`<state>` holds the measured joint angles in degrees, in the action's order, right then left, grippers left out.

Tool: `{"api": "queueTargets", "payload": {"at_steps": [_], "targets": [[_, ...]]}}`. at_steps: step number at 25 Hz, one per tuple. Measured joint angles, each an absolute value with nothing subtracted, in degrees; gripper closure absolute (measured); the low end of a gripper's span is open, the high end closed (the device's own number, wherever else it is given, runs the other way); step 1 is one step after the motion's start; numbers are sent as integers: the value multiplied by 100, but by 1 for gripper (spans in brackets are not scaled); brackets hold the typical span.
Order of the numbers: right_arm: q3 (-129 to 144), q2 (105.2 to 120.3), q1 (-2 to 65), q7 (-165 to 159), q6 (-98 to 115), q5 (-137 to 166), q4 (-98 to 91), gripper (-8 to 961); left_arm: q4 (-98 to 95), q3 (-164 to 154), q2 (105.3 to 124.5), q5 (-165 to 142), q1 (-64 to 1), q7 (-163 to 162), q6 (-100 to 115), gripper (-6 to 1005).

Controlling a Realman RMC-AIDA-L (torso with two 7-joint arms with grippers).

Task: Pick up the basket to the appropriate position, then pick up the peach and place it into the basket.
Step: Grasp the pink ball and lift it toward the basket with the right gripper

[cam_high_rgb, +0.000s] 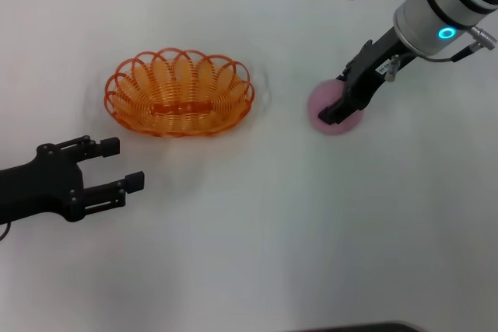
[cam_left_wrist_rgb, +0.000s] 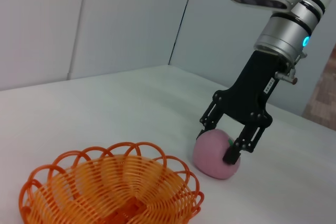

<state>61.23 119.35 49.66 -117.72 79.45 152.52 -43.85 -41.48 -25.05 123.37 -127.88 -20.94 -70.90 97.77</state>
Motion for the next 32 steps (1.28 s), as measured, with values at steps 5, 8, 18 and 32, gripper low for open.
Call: {"api": "queueTargets", "payload": {"at_steps": [5,8,18,32], "targets": [[6135,11941,4965,-11753,7950,15248,-4405,263,-4148,-2505,12345,-12788,-2100,-7092,9771,248],[6135,11943,4966,-11739,7953,15241,-4412,328,-4148,-2505,12346,-12788,-2101,-7093,9768,249],[6135,11944,4997,-11733,7959,15250,-4410,606,-4139,-2505,12358,-12779,-2101,-7093,9776,248],[6135,11944,5003,-11733,7974,15267,-4409,724,-4139,-2490,12366,-12779,-2100,-7093,9773,249]]}}
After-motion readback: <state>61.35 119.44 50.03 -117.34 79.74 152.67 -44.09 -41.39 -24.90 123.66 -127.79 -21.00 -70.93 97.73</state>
